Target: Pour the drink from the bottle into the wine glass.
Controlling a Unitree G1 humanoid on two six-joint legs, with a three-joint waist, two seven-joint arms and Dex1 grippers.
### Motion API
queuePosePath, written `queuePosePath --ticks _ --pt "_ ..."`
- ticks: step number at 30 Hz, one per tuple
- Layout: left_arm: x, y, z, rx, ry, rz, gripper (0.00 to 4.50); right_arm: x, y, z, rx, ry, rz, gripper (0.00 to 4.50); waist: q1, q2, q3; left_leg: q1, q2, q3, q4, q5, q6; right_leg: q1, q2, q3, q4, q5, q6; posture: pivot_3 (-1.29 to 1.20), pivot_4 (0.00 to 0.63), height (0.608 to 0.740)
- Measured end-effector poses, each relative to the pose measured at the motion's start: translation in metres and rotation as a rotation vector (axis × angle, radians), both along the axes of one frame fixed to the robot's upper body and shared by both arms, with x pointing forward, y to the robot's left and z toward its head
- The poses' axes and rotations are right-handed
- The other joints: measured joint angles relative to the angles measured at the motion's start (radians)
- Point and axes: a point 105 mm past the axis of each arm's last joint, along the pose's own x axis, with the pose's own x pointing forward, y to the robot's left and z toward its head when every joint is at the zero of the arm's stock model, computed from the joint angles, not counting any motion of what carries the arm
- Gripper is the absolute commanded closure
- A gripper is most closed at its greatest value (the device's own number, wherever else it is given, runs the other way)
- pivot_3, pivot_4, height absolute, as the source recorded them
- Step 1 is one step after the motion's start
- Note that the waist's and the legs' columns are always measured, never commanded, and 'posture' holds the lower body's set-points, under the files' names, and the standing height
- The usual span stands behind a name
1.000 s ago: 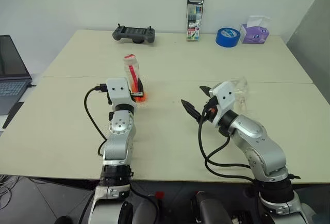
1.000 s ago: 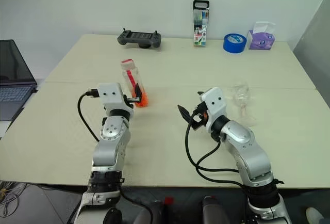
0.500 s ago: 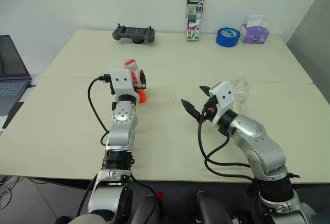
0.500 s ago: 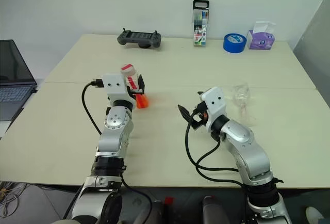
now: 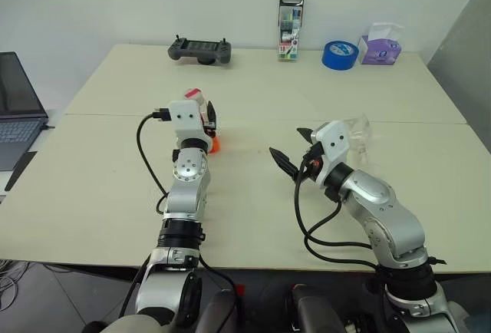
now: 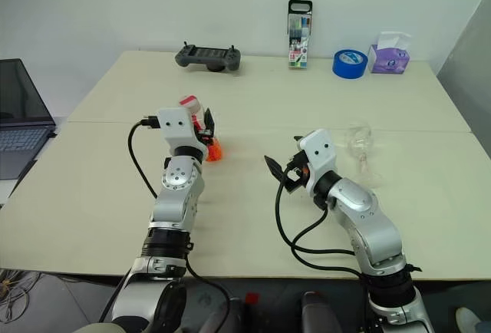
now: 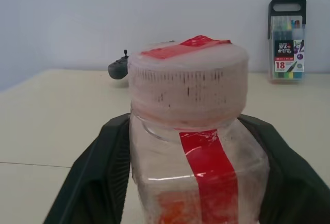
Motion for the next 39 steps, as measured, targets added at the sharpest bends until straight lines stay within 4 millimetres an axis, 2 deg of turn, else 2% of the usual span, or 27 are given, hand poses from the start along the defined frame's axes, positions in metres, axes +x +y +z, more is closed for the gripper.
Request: queuePosePath --ticks 8,10,12,14,16,19,24,27,33,39 --pt "0.000 0.008 0.001 -0.060 -0.002 0.019 2.31 0.004 -0.003 0.008 -0.010 -0.007 -0.011 0.00 0.000 0.000 0.000 0.000 0.000 0.000 0.000 0.000 0.000 0.000 0.000 0.000 0.001 0.000 0.000 0.00 0.150 0.740" --pt "0.001 0.011 0.002 -0.054 -0.003 -0.009 2.31 0.004 -0.003 0.020 -0.004 -0.021 -0.010 0.00 -0.002 0.000 0.000 0.000 0.000 0.000 0.000 0.000 0.000 -0.001 0.000 0.000 0.001 0.000 0.000 0.00 0.150 0.740" --pt "0.001 0.010 0.005 0.013 -0.004 -0.126 2.31 0.003 0.001 0.045 0.005 -0.059 0.002 0.00 -0.007 0.000 0.000 -0.002 0.000 0.001 0.000 0.000 0.000 -0.004 0.001 0.000 0.003 0.000 0.000 0.00 0.150 0.740" --pt "-0.009 -0.006 0.012 0.125 -0.022 -0.328 2.31 -0.002 0.007 0.076 0.030 -0.114 0.026 0.00 -0.006 0.000 0.000 -0.005 0.001 -0.001 -0.001 0.001 -0.002 -0.007 0.001 0.000 0.004 0.000 0.001 0.00 0.150 0.740" --pt "-0.025 -0.027 0.016 0.278 -0.042 -0.509 2.31 -0.009 0.013 0.090 0.032 -0.127 0.061 0.00 -0.005 0.000 0.000 -0.008 0.001 -0.001 -0.001 0.004 -0.006 -0.011 -0.001 0.000 0.004 0.000 0.000 0.00 0.150 0.740" --pt "-0.057 -0.056 0.015 0.401 -0.072 -0.749 2.31 -0.019 0.020 0.084 0.005 -0.065 0.134 0.00 -0.001 0.001 0.000 -0.009 0.000 0.000 -0.001 0.002 -0.003 -0.010 -0.005 0.001 0.001 0.000 0.000 0.00 0.150 0.740" --pt "-0.082 -0.079 0.021 0.325 -0.073 -0.902 2.31 -0.039 0.031 0.089 0.065 -0.024 0.237 0.00 -0.002 0.001 0.000 -0.008 -0.001 0.000 0.000 0.002 -0.002 -0.010 -0.005 0.000 0.004 0.000 0.001 0.00 0.150 0.740" --pt "-0.088 -0.087 0.027 0.298 -0.085 -0.928 2.31 -0.041 0.033 0.088 0.069 -0.013 0.231 0.00 -0.003 0.001 0.000 -0.007 0.000 0.000 0.000 0.002 -0.002 -0.010 -0.002 0.001 0.006 -0.001 0.001 0.00 0.150 0.740" --pt "-0.088 -0.092 0.022 0.260 -0.046 -0.946 2.31 -0.036 0.036 0.078 0.102 0.037 0.164 0.00 -0.005 0.001 0.000 -0.007 0.000 0.000 -0.001 0.002 -0.002 -0.011 -0.001 0.001 0.006 -0.001 0.001 0.00 0.150 0.740" --pt "-0.092 -0.094 0.021 0.249 -0.045 -0.959 2.31 -0.031 0.035 0.075 0.110 0.039 0.100 0.00 -0.004 0.001 0.000 -0.008 0.000 0.000 -0.001 0.002 -0.002 -0.010 -0.001 0.001 0.006 -0.001 0.001 0.00 0.150 0.740"
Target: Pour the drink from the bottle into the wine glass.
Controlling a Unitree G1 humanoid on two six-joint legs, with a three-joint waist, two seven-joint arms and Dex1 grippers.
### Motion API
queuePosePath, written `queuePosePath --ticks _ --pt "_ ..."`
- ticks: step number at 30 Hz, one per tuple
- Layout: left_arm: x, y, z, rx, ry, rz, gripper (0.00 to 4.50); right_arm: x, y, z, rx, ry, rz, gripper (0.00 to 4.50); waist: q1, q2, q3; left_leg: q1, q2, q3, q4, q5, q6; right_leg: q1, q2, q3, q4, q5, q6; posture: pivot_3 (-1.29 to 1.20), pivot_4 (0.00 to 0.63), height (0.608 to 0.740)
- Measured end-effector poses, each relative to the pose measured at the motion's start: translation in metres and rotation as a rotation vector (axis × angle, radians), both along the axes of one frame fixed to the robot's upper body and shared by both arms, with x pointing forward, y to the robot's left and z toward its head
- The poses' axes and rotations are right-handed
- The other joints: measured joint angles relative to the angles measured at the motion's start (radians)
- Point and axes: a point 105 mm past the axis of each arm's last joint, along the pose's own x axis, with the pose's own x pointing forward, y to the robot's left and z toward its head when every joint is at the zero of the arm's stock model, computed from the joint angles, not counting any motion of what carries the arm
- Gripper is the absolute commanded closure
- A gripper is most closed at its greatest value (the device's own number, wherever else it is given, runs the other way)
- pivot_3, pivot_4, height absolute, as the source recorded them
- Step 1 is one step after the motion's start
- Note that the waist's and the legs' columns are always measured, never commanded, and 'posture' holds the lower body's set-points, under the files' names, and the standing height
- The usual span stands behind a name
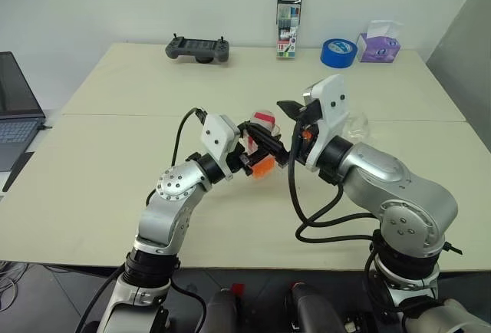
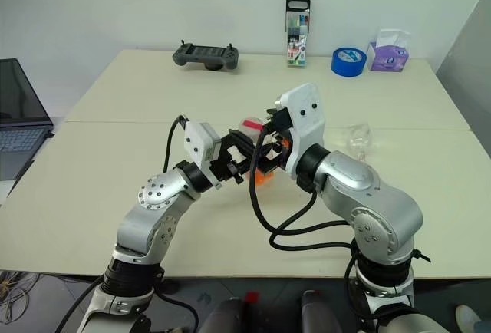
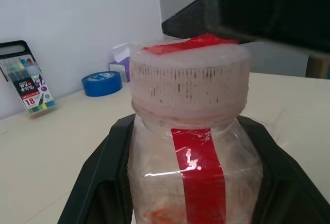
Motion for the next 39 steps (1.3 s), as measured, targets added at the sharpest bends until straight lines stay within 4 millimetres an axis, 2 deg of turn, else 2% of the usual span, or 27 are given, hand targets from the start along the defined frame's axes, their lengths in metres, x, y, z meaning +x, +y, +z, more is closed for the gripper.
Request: queuePosePath --ticks 10,13,19,24,28,30,32,36,39 --pt "-0.002 -0.007 0.000 -0.019 0.010 -0.017 2.31 0.007 -0.001 -0.005 -0.029 -0.002 -0.042 0.00 0.000 0.000 0.000 0.000 0.000 0.000 0.000 0.000 0.000 0.000 0.000 0.000 0.000 0.000 0.000 0.00 0.150 0.740" --pt "-0.002 -0.008 -0.001 -0.015 0.013 -0.019 2.31 0.007 0.001 -0.008 -0.039 0.005 -0.041 0.62 0.000 0.000 0.000 0.000 0.000 0.000 0.000 0.000 0.000 0.000 0.000 0.000 0.000 0.000 0.000 0.00 0.150 0.740" --pt "-0.002 -0.005 -0.002 -0.001 0.012 -0.015 2.31 0.006 0.006 -0.010 -0.039 0.011 -0.025 2.59 0.000 0.000 0.000 0.000 0.000 0.000 0.000 0.000 0.000 0.000 0.000 0.000 0.000 0.000 0.000 0.00 0.150 0.740" --pt "-0.002 -0.005 -0.001 -0.001 0.012 -0.015 2.31 0.007 0.005 -0.010 -0.040 0.009 -0.017 2.59 0.000 0.000 0.000 0.000 0.000 0.000 0.000 0.000 0.000 0.000 0.000 0.000 0.000 0.000 0.000 0.00 0.150 0.740" --pt "-0.011 -0.013 0.001 -0.011 0.010 -0.086 2.31 0.001 -0.010 -0.008 -0.031 0.060 0.231 2.59 0.003 0.000 0.001 0.000 -0.001 0.000 0.000 0.000 0.000 0.002 0.000 0.000 -0.003 0.000 0.000 0.00 0.150 0.740" --pt "-0.019 -0.021 0.002 -0.006 0.001 -0.143 2.32 -0.003 -0.020 -0.005 -0.128 0.019 0.390 2.59 0.001 0.003 0.003 0.001 -0.002 0.001 0.001 0.000 0.001 0.005 0.000 0.000 -0.006 0.000 0.000 0.00 0.150 0.740" --pt "-0.020 -0.022 0.001 -0.009 0.010 -0.150 2.32 0.003 -0.021 -0.003 -0.205 0.007 0.502 2.59 -0.005 0.004 0.003 0.005 -0.001 0.003 0.000 -0.001 0.003 0.008 0.002 0.000 -0.007 0.000 0.000 0.00 0.150 0.740" --pt "-0.017 -0.020 -0.003 0.000 0.036 -0.139 2.32 0.014 -0.019 -0.007 -0.259 -0.022 0.619 2.59 -0.013 0.004 0.003 0.007 0.001 0.001 -0.001 -0.002 0.004 0.008 0.003 -0.002 -0.005 0.000 0.000 0.00 0.150 0.740" --pt "-0.014 -0.015 -0.003 -0.001 0.038 -0.119 2.32 0.018 -0.016 -0.005 -0.266 -0.063 0.621 2.59 -0.011 0.004 0.003 0.005 0.005 -0.001 -0.001 -0.002 0.004 0.007 0.002 -0.002 -0.005 0.000 0.000 0.00 0.150 0.740"
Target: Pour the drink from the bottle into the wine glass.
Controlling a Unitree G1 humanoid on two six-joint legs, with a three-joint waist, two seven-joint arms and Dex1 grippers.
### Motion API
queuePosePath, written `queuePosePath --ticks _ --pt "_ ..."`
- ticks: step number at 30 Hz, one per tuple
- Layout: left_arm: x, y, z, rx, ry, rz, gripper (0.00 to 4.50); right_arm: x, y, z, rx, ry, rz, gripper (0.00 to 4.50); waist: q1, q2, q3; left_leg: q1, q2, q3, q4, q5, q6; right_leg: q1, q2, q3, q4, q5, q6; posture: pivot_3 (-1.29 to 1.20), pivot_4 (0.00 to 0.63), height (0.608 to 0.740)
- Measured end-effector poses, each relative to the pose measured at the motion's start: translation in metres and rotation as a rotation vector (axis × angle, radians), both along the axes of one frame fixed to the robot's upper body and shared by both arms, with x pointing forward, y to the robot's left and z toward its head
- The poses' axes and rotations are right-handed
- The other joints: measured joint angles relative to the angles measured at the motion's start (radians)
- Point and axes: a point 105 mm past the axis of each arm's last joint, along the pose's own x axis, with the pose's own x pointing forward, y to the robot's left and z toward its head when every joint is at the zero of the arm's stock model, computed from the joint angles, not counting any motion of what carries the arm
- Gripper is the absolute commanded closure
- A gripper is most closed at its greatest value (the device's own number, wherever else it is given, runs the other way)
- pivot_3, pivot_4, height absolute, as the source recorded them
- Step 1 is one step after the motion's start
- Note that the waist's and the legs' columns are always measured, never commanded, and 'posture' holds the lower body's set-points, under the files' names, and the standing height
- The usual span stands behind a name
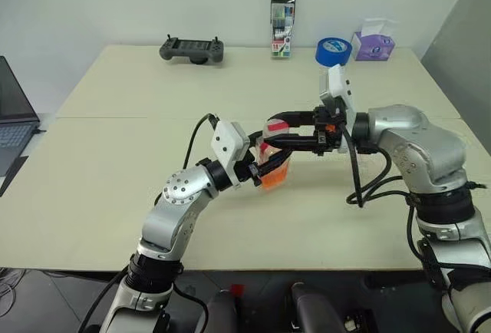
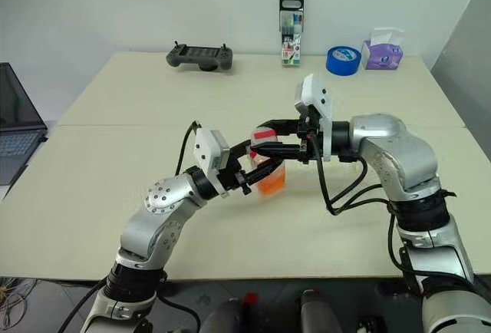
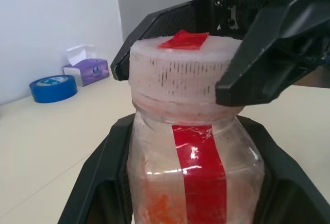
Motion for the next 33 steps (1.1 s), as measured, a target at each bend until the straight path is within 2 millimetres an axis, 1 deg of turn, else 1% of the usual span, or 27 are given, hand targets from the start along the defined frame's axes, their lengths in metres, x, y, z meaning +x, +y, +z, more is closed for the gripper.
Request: queuePosePath --ticks 2,3,5,7,9,11,14,20,27,31,33 --pt "0.001 0.002 0.002 -0.005 -0.006 0.008 2.32 0.000 0.003 0.002 0.030 0.004 -0.005 1.88 0.004 0.000 0.000 -0.001 -0.001 0.000 0.001 0.000 0.000 -0.001 -0.001 0.001 0.000 0.000 0.000 0.00 0.150 0.740" --pt "0.002 0.003 0.004 -0.012 -0.012 0.018 2.33 0.001 0.004 0.005 0.072 0.004 -0.023 1.66 0.007 0.000 0.000 -0.001 -0.002 0.000 0.001 0.000 0.000 -0.001 -0.002 0.001 0.000 0.000 0.000 0.00 0.150 0.740" --pt "0.005 0.004 0.003 -0.015 -0.004 0.037 2.33 -0.005 0.011 0.015 0.141 -0.030 -0.044 1.00 0.010 0.000 0.000 -0.001 -0.004 0.001 0.002 0.000 0.000 -0.001 -0.003 0.002 0.001 0.000 0.000 0.00 0.150 0.740" --pt "0.006 0.004 0.000 -0.013 0.009 0.046 2.33 -0.005 0.012 0.020 0.147 -0.086 -0.125 0.32 0.013 0.000 0.000 -0.002 -0.005 0.000 0.003 0.000 0.000 -0.001 -0.003 0.001 0.000 0.000 0.000 0.00 0.150 0.740" --pt "0.008 0.005 0.000 -0.012 0.012 0.057 2.33 -0.004 0.009 0.020 0.159 -0.110 -0.248 0.31 0.016 0.000 0.000 -0.003 -0.006 0.000 0.002 0.000 -0.001 -0.001 -0.005 0.001 0.000 0.000 0.000 0.00 0.150 0.740" --pt "0.008 0.006 -0.001 -0.009 0.012 0.062 2.33 -0.006 0.008 0.011 0.163 -0.079 -0.338 0.31 0.016 0.000 0.000 -0.004 -0.006 0.000 0.003 0.001 -0.001 -0.002 -0.005 0.002 0.000 0.000 0.000 0.00 0.150 0.740" --pt "0.010 0.006 -0.002 -0.011 0.021 0.064 2.33 -0.007 0.002 0.001 0.129 -0.076 -0.475 0.31 0.016 0.000 0.000 -0.004 -0.006 0.000 0.003 0.001 -0.001 -0.003 -0.005 0.002 0.000 0.000 0.000 0.00 0.150 0.740" --pt "0.014 0.002 0.000 -0.022 0.026 0.064 2.33 -0.011 0.003 -0.007 0.171 -0.019 -0.678 0.31 0.015 0.000 0.000 -0.004 -0.005 0.000 0.002 0.001 -0.001 -0.004 -0.005 0.002 0.002 0.000 0.000 0.00 0.150 0.740" --pt "0.017 0.002 -0.002 -0.023 0.029 0.068 2.33 -0.015 0.007 -0.012 0.194 0.015 -0.780 0.31 0.013 0.000 0.000 -0.004 -0.005 0.001 0.002 0.001 -0.001 -0.004 -0.003 0.002 0.002 0.000 0.000 0.00 0.150 0.740" --pt "0.018 0.002 -0.002 -0.024 0.024 0.070 2.33 -0.014 0.009 -0.005 0.226 0.010 -0.822 0.31 0.012 0.000 0.000 -0.004 -0.005 0.001 0.002 0.001 -0.001 -0.005 -0.003 0.002 0.002 0.000 0.000 0.00 0.150 0.740" --pt "0.019 0.002 -0.001 -0.022 0.022 0.071 2.33 -0.017 0.011 0.000 0.243 0.002 -0.820 0.31 0.012 0.000 0.000 -0.004 -0.005 0.001 0.002 0.001 -0.001 -0.005 -0.003 0.002 0.002 0.000 0.000 0.00 0.150 0.740"
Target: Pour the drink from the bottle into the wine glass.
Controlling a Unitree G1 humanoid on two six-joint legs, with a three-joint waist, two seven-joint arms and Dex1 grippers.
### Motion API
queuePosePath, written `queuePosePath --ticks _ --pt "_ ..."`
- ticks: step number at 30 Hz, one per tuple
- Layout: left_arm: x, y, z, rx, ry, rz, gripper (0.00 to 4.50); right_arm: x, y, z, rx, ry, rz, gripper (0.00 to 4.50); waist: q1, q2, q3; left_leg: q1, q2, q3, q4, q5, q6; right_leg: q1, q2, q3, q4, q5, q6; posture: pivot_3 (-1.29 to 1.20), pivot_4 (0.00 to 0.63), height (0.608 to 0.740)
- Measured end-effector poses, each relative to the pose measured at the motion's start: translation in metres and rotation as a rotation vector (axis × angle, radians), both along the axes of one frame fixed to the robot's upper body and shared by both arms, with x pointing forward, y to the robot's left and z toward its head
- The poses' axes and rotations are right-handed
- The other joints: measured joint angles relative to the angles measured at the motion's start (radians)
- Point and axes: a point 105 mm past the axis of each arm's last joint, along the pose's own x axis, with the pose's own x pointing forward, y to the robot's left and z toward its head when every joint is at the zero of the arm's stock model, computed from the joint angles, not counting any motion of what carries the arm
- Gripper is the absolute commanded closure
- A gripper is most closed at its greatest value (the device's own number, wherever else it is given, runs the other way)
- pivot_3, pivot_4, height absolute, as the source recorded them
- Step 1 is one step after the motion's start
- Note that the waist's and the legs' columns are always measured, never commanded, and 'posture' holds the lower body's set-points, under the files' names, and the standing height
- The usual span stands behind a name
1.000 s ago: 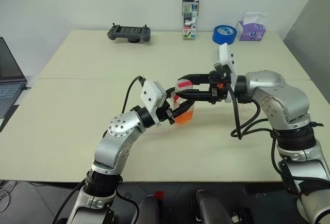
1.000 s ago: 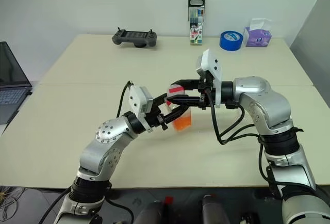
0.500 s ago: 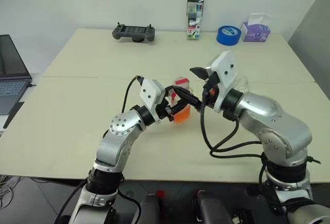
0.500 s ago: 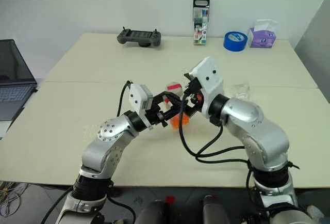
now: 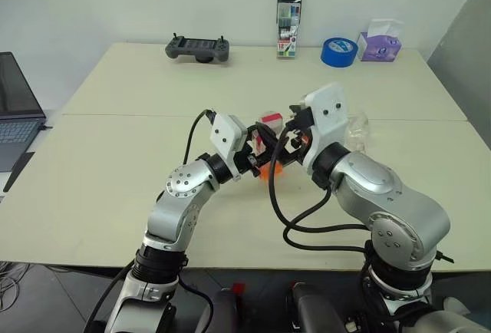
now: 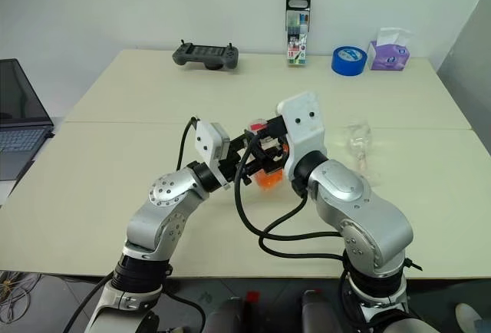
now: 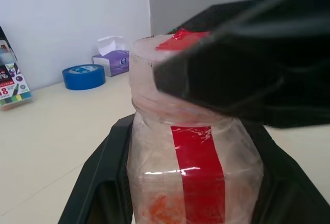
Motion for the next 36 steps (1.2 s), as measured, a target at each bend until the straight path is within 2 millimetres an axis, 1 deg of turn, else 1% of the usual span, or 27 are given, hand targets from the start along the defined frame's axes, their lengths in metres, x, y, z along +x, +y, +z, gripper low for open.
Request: queuePosePath --ticks 14,17,22,27,28,30,33,34,36 --pt "0.000 0.000 -0.001 0.008 -0.002 0.004 2.33 -0.003 0.008 -0.003 -0.011 0.052 0.011 0.31 -0.002 0.000 0.000 0.000 0.000 0.000 0.000 0.000 0.000 -0.001 0.000 0.000 0.001 0.000 0.000 0.00 0.150 0.740" --pt "0.000 0.000 -0.001 0.008 -0.002 0.005 2.33 -0.003 0.009 -0.003 -0.013 0.060 0.009 0.90 -0.002 0.000 0.000 0.000 0.000 0.000 0.000 0.000 0.000 -0.001 0.000 0.000 0.001 0.000 0.000 0.00 0.150 0.740" --pt "0.001 0.000 -0.001 0.007 -0.001 0.007 2.33 -0.002 0.010 -0.003 -0.021 0.061 0.008 2.64 -0.002 0.000 0.000 0.000 0.000 0.000 0.000 0.000 0.000 -0.001 0.000 0.000 0.001 0.000 0.000 0.00 0.150 0.740" --pt "0.001 -0.001 -0.001 0.002 -0.002 0.015 2.34 -0.001 0.009 -0.003 -0.038 0.055 0.008 2.65 -0.002 0.000 0.000 0.000 0.000 0.000 0.000 0.000 0.000 -0.001 0.000 0.000 0.001 0.000 0.000 0.00 0.150 0.740" --pt "0.001 -0.001 0.000 -0.002 -0.002 0.017 2.34 0.001 0.008 -0.002 -0.065 0.044 0.028 2.65 -0.002 0.000 0.000 -0.001 0.000 0.000 0.000 0.000 0.000 -0.001 0.000 0.000 0.001 0.000 0.000 0.00 0.150 0.740" --pt "0.001 -0.001 0.000 -0.006 -0.002 0.018 2.34 0.002 0.006 -0.001 -0.113 0.029 0.128 2.65 -0.002 0.000 0.000 0.000 -0.001 0.000 0.000 0.000 0.000 -0.001 0.000 0.000 0.000 0.000 0.000 0.00 0.150 0.740" --pt "-0.007 -0.012 -0.002 0.014 -0.009 -0.043 2.34 -0.002 -0.012 -0.003 -0.208 0.024 0.367 2.65 0.002 0.000 0.000 0.000 -0.002 0.000 0.000 0.000 0.001 0.005 0.000 -0.003 -0.007 0.000 0.000 0.00 0.150 0.740" --pt "-0.011 -0.017 -0.002 0.021 -0.014 -0.073 2.34 -0.004 -0.020 -0.003 -0.216 0.034 0.442 2.65 0.001 0.000 0.001 0.000 -0.001 0.000 -0.001 -0.001 0.001 0.007 0.001 -0.003 -0.012 0.000 0.000 0.00 0.150 0.740" --pt "-0.019 -0.025 -0.001 0.032 -0.031 -0.125 2.36 -0.007 -0.033 0.000 -0.236 0.048 0.585 2.65 0.000 0.000 0.001 0.001 -0.001 0.001 -0.001 -0.002 0.003 0.008 0.001 -0.001 -0.013 0.001 0.001 0.00 0.150 0.740"
